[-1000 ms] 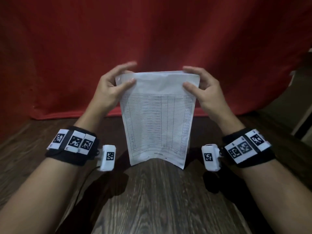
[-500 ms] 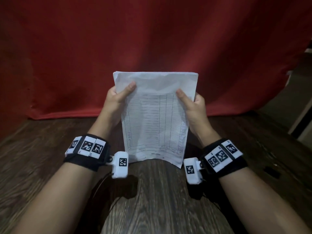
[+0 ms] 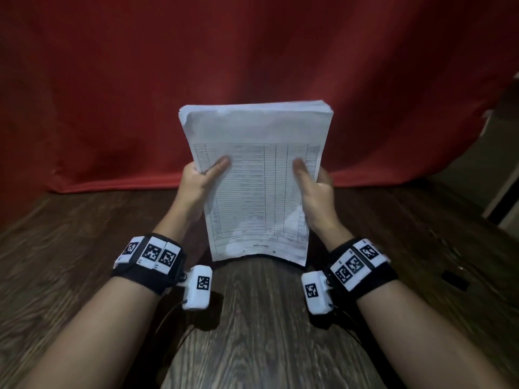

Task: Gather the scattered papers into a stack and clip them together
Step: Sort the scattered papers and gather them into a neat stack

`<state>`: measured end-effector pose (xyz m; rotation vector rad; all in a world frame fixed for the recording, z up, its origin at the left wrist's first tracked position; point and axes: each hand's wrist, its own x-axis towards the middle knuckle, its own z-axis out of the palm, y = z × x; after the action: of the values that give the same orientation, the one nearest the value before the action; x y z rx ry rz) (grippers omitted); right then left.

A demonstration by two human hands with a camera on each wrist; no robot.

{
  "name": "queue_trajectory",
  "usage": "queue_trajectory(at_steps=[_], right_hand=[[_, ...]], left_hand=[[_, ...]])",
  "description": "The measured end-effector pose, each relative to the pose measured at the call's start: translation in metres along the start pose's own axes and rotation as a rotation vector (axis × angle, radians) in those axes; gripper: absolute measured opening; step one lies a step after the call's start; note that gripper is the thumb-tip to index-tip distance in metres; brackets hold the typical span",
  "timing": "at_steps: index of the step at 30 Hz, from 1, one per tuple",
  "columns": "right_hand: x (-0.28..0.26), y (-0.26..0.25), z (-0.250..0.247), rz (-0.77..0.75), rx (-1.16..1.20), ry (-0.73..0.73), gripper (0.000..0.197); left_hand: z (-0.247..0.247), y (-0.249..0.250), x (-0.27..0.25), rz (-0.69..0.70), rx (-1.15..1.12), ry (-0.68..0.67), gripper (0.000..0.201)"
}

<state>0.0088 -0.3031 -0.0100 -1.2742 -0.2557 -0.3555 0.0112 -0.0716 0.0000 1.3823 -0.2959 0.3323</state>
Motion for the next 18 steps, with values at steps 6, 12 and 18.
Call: queue_trajectory(at_steps=[6, 12, 18], right_hand=[[-0.003, 0.025, -0.02, 0.252, -0.165, -0.132, 0.076], [-0.011, 0.032, -0.027, 0.299, -0.185, -0.119, 0.063], [-0.006, 0.014, -0.036, 0.361, -0.293, -0.248, 0.027]], left_hand=[[-0.008, -0.022, -0.009, -0.114, 0.083, -0.085, 0.056], [-0.001, -0.022, -0.022, -0.136, 0.011, -0.124, 0.042], [-0.028, 0.001, -0.006, -0.298, 0.267, -0.305, 0.073]])
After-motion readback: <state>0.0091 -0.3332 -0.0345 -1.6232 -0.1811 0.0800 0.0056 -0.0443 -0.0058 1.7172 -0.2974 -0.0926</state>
